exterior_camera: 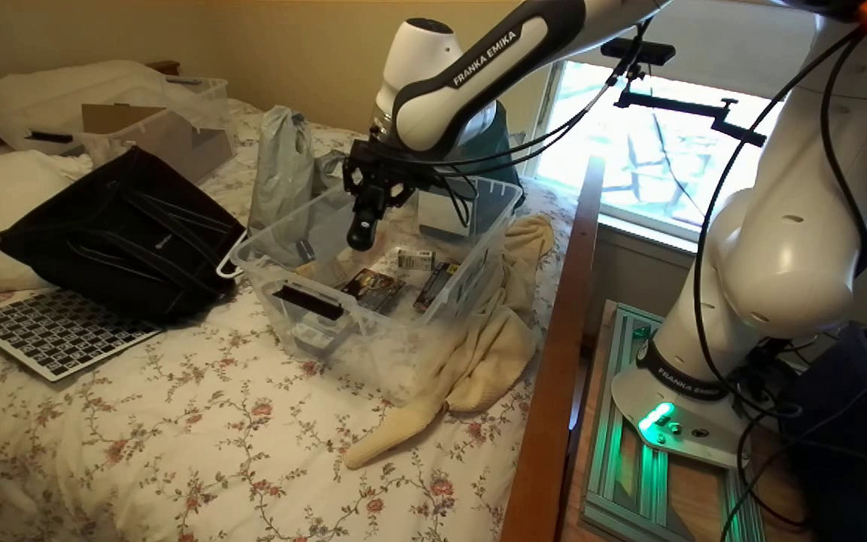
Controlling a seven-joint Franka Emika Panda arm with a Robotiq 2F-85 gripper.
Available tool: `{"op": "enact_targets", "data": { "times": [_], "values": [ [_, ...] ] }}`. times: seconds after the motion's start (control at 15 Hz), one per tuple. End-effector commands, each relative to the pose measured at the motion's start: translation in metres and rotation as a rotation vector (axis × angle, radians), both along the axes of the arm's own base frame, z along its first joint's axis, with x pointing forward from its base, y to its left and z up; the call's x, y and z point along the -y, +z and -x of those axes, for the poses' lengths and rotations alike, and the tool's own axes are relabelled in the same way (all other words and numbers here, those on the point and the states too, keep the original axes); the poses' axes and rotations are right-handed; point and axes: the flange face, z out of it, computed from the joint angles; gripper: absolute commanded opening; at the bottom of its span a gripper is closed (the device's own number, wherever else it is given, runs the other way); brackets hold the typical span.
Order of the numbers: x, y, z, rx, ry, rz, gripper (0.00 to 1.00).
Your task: Remove the remote from the storage box
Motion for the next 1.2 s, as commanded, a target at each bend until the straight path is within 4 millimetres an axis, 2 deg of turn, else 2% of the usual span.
{"op": "enact_targets", "data": {
  "times": [0.0,0.27,0.6,0.73,1.13],
  "values": [
    [0.002,0.012,-0.009,0.003,0.024,0.023,0.26],
    [-0.001,0.039,-0.024,0.006,0.086,0.077,0.26],
    [-0.009,0.064,-0.057,-0.006,0.164,0.077,0.26],
    [-0.013,0.067,-0.071,-0.018,0.183,0.070,0.26],
    [-0.021,0.059,-0.112,-0.046,0.186,0.014,0.26]
  ]
}}
